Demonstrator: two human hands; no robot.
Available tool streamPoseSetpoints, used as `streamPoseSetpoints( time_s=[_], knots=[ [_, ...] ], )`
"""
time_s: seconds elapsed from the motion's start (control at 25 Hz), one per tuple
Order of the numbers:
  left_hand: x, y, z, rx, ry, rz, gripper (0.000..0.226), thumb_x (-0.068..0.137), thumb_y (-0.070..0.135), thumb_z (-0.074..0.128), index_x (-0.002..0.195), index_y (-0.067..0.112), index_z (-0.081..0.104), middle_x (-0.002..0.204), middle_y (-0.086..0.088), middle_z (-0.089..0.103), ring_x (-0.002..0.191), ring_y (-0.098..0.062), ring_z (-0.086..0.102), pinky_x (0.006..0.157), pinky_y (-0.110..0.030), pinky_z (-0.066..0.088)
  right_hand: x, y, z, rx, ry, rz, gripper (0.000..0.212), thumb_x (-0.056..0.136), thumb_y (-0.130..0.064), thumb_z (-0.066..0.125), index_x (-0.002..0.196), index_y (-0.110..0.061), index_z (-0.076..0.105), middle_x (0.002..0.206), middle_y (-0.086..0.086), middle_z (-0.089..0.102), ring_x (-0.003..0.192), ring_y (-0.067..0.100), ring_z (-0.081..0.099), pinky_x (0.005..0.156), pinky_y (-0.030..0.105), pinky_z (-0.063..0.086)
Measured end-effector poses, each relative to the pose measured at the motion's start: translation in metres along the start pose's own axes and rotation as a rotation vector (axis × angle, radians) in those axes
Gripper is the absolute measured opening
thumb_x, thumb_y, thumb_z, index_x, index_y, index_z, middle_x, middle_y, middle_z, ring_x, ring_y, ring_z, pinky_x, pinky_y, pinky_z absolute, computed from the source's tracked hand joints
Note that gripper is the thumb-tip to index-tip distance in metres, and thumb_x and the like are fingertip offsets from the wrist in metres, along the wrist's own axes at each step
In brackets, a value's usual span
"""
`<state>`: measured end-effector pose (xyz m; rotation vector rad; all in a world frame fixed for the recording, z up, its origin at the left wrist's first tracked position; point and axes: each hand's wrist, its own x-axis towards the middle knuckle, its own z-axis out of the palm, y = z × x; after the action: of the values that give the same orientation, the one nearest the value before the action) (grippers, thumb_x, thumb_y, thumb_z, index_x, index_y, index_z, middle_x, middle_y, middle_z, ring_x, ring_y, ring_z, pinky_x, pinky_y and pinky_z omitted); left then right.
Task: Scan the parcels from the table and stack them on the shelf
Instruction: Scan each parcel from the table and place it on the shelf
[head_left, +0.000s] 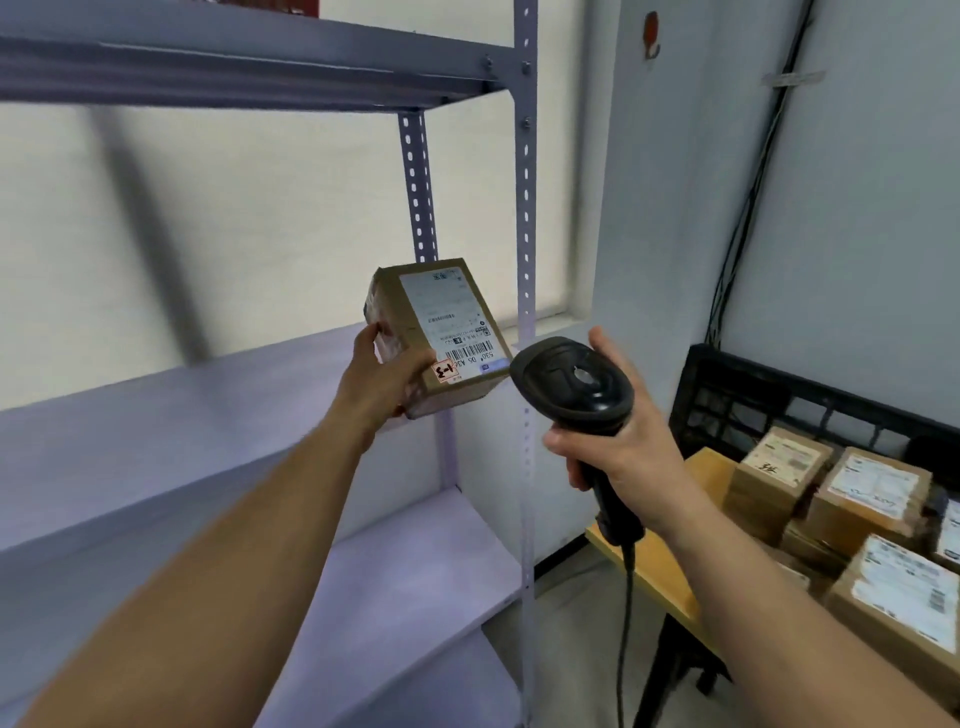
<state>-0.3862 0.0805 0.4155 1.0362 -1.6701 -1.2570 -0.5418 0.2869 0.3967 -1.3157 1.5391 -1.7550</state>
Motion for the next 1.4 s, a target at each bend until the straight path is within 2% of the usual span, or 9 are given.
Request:
streamPoseSetpoints(
  time_s=[0.2,0.36,0.44,0.48,0.56,0.68,0.8,1.24,1.4],
  knots=[
    [0.044,-0.008,-0.029,0.036,0.083,-0.081,0.073,0.082,0.051,0.058,0.145,0.029,0.029,0.131,-0.007,0.057,0.104,-0.027,0.063,0.068,-0.037,0.058,0.046,0.012,0.031,-0.015,-0.031,0.001,0.098,0.076,0.011,0.073,0.143,-0.047,0.031,0.106,0.002,0.067,0.053,0.026,0.055,0.051,0.039,0.050],
    [0.069,-0.010,-0.036,0.166,0.194,-0.067,0.061,0.090,0.049,0.044,0.146,0.029,0.028,0.130,-0.001,0.054,0.113,-0.030,0.056,0.093,-0.049,0.051,0.073,0.022,0.048,-0.014,-0.060,0.016,0.100,0.076,0.009,0.073,0.148,-0.044,0.029,0.112,0.002,0.064,0.055,0.024,0.056,0.051,0.037,0.052],
    [0.079,-0.009,-0.037,0.254,0.202,0.005,0.048,0.098,0.043,0.038,0.142,0.027,0.029,0.127,0.001,0.054,0.105,-0.027,0.054,0.095,-0.044,0.049,0.083,0.024,0.054,-0.008,-0.066,0.023,0.099,0.076,0.009,0.073,0.146,-0.045,0.029,0.112,0.003,0.064,0.055,0.022,0.056,0.051,0.037,0.052],
    [0.082,-0.008,-0.036,0.303,0.173,0.046,0.049,0.098,0.048,0.039,0.141,0.027,0.030,0.126,0.000,0.055,0.102,-0.024,0.054,0.092,-0.040,0.048,0.087,0.025,0.056,-0.006,-0.067,0.026,0.099,0.076,0.009,0.073,0.145,-0.046,0.029,0.111,0.003,0.064,0.054,0.022,0.056,0.051,0.037,0.052],
    [0.087,-0.011,-0.036,0.417,0.063,0.089,0.077,0.084,0.066,0.054,0.145,0.028,0.028,0.126,0.005,0.051,0.106,-0.019,0.053,0.090,-0.034,0.046,0.096,0.026,0.060,-0.003,-0.066,0.026,0.098,0.076,0.009,0.073,0.142,-0.049,0.029,0.110,0.005,0.064,0.054,0.022,0.055,0.050,0.036,0.051],
    [0.105,-0.016,-0.037,0.545,0.006,0.102,0.105,0.064,0.060,0.076,0.149,0.026,0.024,0.138,-0.002,0.047,0.121,-0.022,0.049,0.099,-0.038,0.045,0.111,0.030,0.067,-0.009,-0.057,0.022,0.098,0.076,0.009,0.074,0.139,-0.052,0.030,0.111,0.008,0.064,0.053,0.021,0.055,0.048,0.033,0.050],
    [0.128,-0.012,-0.035,0.597,0.039,0.128,0.097,0.072,0.050,0.077,0.149,0.022,0.025,0.138,-0.005,0.049,0.124,-0.025,0.048,0.098,-0.037,0.044,0.126,0.032,0.074,-0.022,-0.047,0.018,0.098,0.075,0.008,0.075,0.137,-0.053,0.030,0.111,0.012,0.063,0.051,0.020,0.055,0.048,0.031,0.049],
    [0.230,-0.009,-0.014,0.626,-0.020,0.153,0.079,0.079,0.046,0.072,0.142,0.019,0.033,0.125,-0.005,0.057,0.114,-0.026,0.054,0.085,-0.034,0.044,0.168,0.044,0.085,-0.051,0.040,0.035,0.095,0.076,0.009,0.074,0.120,-0.065,0.036,0.122,0.008,0.060,0.052,0.017,0.058,0.050,0.030,0.049],
    [0.249,-0.009,-0.007,0.631,-0.052,0.161,0.077,0.077,0.049,0.072,0.138,0.019,0.037,0.121,-0.005,0.059,0.112,-0.028,0.056,0.090,-0.040,0.048,0.171,0.048,0.082,-0.063,0.083,0.060,0.095,0.075,0.007,0.076,0.122,-0.064,0.035,0.122,0.013,0.059,0.052,0.017,0.058,0.051,0.029,0.049]
  ],
)
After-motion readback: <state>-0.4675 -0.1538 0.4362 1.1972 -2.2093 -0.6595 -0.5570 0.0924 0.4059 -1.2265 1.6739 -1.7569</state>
